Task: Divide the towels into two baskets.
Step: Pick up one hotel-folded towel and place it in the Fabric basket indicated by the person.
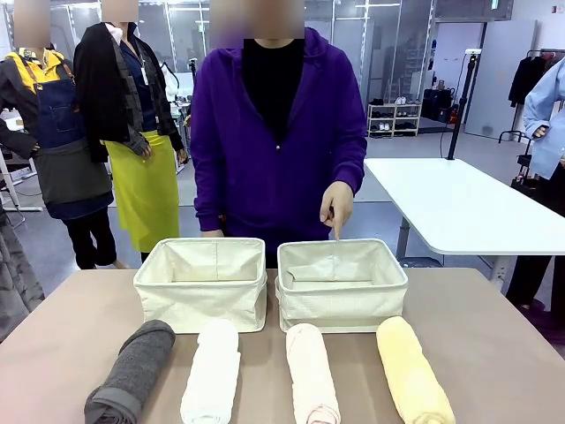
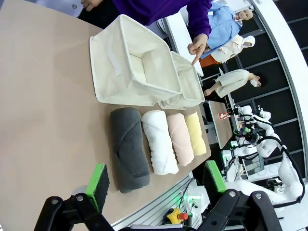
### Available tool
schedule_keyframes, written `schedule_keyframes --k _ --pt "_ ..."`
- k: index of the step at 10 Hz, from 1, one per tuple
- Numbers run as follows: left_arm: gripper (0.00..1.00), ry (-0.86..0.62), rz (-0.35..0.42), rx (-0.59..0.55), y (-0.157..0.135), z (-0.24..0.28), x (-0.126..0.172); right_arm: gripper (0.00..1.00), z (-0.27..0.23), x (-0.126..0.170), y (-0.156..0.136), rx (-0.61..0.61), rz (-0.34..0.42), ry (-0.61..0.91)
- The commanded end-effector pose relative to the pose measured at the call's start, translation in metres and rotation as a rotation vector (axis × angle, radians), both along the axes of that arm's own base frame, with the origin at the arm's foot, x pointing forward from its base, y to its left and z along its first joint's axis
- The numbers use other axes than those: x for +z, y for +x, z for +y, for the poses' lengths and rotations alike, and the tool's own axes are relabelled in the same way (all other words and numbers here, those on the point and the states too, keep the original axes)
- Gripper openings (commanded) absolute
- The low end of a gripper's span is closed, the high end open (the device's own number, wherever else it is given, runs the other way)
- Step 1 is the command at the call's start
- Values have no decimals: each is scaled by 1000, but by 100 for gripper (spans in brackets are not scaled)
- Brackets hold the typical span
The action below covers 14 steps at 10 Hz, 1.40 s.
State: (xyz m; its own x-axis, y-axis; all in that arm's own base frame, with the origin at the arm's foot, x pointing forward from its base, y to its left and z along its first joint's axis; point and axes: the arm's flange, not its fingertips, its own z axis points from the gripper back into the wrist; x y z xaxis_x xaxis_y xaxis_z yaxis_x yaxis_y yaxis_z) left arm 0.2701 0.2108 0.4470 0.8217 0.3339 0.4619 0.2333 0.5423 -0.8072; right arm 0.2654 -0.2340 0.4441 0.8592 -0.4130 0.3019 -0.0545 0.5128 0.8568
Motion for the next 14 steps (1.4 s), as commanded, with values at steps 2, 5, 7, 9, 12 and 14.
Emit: schedule_keyframes --k 2,5,7,9,12,14 --pt "100 -17 -31 -6 1 2 1 100 -3 2 1 7 -27 1" --pt "100 -17 -31 -6 1 2 1 100 -3 2 1 7 -27 1" --pt "100 -17 -31 -6 1 2 1 100 -3 2 1 7 -27 1" --pt "100 -17 -31 -6 1 2 1 100 21 13 8 82 3 -77" --pt "100 -17 -31 -6 1 2 1 100 92 44 51 171 145 -173" --pt "100 -17 -31 -6 1 2 1 100 145 42 75 235 231 -268"
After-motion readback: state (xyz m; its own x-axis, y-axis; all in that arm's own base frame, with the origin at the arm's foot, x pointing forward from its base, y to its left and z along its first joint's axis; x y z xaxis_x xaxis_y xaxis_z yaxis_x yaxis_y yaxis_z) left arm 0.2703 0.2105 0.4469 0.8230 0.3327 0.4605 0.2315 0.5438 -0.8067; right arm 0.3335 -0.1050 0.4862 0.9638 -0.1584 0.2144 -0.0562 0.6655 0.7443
